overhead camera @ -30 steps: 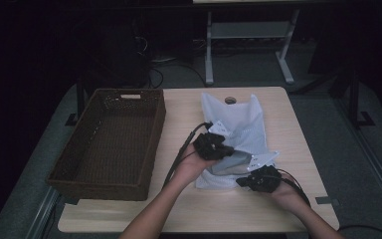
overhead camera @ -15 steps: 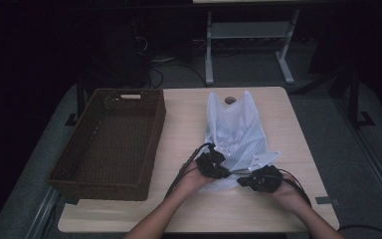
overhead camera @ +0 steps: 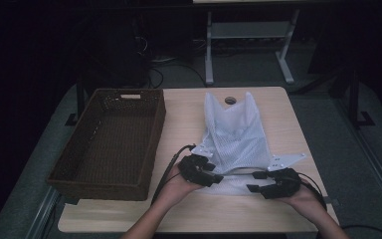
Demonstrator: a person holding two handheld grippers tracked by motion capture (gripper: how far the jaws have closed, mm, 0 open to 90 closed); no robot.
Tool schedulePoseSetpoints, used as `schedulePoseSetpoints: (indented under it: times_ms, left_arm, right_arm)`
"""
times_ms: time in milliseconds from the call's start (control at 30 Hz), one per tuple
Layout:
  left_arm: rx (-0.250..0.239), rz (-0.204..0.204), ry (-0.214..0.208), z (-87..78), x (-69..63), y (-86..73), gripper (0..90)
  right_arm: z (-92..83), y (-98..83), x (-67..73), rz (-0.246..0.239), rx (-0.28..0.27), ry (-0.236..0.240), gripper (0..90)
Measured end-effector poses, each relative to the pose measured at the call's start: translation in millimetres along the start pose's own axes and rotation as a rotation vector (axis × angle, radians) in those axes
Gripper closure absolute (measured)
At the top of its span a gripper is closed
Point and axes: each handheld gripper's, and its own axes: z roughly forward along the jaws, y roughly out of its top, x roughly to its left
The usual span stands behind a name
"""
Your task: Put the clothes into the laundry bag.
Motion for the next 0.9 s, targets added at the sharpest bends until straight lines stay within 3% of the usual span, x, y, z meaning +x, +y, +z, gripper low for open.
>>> schedulePoseSetpoints:
  times_ms: [233, 467, 700, 767, 900]
  left_arm:
    - [-0.034, -0.043, 0.065, -24.3, -1.2, -28.2, 30.9]
    - [0.008, -0.06, 0.126, -29.3, -10.2, -56.6, 19.4]
    - [0.027, -0.033, 0.174, -35.0, -19.6, -78.0, 13.3]
    - [0.026, -0.043, 0.179, -33.5, -19.4, -82.9, 12.8]
    - [0.045, -0.028, 0.193, -30.1, -18.2, -86.7, 12.7]
  right_arm:
    - [-15.7, -16.9, -5.8, 0.034, -0.024, -0.05, 35.0]
    - [-27.2, -33.7, -8.2, 0.037, -0.041, -0.118, 21.1]
    - [-39.9, -58.6, -6.9, 0.07, -0.074, -0.194, 13.6]
    - [-41.5, -65.3, -7.4, 0.088, -0.078, -0.209, 13.4]
    - [-41.9, -78.2, -7.9, 0.098, -0.057, -0.265, 13.3]
